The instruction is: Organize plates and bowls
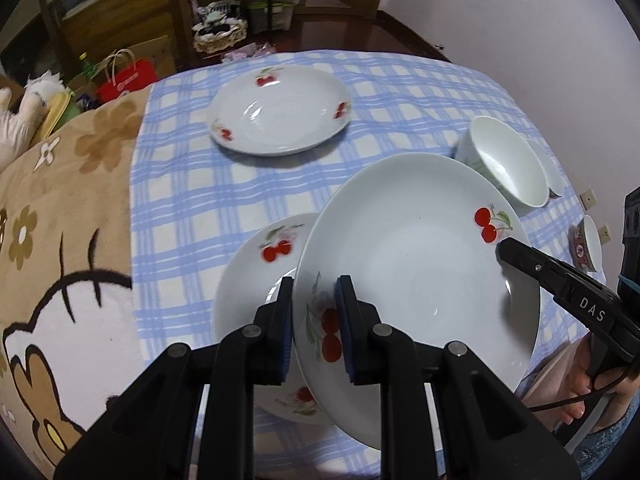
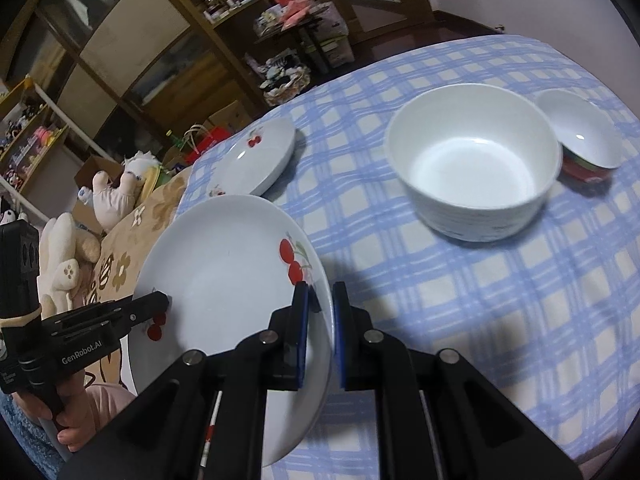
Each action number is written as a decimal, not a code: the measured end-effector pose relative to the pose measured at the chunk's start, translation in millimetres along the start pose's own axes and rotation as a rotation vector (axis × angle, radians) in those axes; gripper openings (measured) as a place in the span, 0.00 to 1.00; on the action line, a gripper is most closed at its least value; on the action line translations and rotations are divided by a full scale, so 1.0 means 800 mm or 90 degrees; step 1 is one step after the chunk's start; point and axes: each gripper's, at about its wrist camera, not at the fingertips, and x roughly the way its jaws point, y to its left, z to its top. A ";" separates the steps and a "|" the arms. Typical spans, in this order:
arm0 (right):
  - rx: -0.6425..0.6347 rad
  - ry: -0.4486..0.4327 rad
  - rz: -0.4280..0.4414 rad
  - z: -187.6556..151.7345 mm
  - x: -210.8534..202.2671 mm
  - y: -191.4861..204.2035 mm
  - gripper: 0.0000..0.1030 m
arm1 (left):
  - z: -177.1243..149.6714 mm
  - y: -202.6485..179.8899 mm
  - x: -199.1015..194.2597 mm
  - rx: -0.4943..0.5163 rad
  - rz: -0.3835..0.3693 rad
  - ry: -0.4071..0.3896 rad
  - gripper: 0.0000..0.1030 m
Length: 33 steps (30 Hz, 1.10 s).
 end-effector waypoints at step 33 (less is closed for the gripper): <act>-0.011 0.052 -0.017 -0.017 0.099 0.022 0.10 | -0.003 0.078 0.087 -0.114 -0.011 0.112 0.22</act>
